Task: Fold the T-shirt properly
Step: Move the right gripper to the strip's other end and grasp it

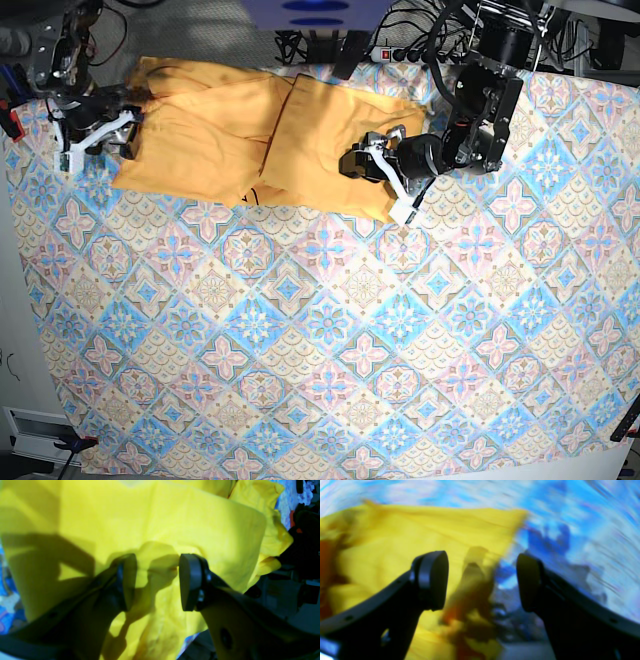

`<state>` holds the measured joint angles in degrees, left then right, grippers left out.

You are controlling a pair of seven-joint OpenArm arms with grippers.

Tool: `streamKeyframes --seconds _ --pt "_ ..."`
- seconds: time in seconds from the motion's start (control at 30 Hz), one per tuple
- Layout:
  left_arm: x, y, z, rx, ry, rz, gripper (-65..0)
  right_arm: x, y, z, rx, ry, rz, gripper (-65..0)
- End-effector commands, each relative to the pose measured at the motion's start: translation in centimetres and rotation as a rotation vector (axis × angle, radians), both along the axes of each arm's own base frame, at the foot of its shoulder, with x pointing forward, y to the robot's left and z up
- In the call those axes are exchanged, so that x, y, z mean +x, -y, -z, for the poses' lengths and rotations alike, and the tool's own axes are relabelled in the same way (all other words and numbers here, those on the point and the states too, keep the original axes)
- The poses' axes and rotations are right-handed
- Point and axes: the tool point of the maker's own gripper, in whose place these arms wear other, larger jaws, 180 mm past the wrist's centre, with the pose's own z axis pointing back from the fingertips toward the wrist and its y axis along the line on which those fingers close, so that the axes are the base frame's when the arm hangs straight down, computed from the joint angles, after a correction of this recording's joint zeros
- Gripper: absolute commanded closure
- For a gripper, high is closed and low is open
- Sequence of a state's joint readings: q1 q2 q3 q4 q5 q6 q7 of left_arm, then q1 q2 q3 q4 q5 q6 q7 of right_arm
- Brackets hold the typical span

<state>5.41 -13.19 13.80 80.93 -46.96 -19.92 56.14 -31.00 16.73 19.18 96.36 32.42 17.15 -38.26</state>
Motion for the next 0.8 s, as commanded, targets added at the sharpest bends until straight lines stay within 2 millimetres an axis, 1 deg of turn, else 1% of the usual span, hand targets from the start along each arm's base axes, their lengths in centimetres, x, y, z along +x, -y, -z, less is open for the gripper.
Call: streamKeyframes --seconds 0.0,0.1,0.2,0.27,0.43,0.53,0.77 --pt "0.5 -0.1 -0.4 -0.001 0.018 0.002 -28.1 0.5 0.4 -0.9 -0.004 0.031 -0.005 -40.4" --pt "0.5 -0.1 -0.4 -0.001 0.018 0.002 -28.1 -0.1 0.8 -0.5 -0.004 0.001 0.006 -40.4" --pt "0.5 -0.1 -0.4 -0.001 0.018 0.002 -28.1 -1.1 0.7 0.6 0.010 -0.058 0.005 -40.4" --pt "0.5 -0.1 -0.4 -0.001 0.018 0.002 -28.1 -1.4 0.4 0.9 0.018 -0.075 0.005 -40.4" --pt "0.5 -0.1 -0.4 -0.001 0.016 0.002 -28.1 -1.6 -1.5 1.8 0.045 -0.101 -0.043 -40.4" --pt "0.5 -0.1 -0.4 -0.001 0.018 0.002 -28.1 -1.8 -2.3 2.6 0.065 -0.120 -0.053 -40.4" --pt "0.5 -0.1 -0.4 -0.001 0.018 0.002 -28.1 -3.7 -1.8 4.7 0.086 -0.190 -0.016 -40.4"
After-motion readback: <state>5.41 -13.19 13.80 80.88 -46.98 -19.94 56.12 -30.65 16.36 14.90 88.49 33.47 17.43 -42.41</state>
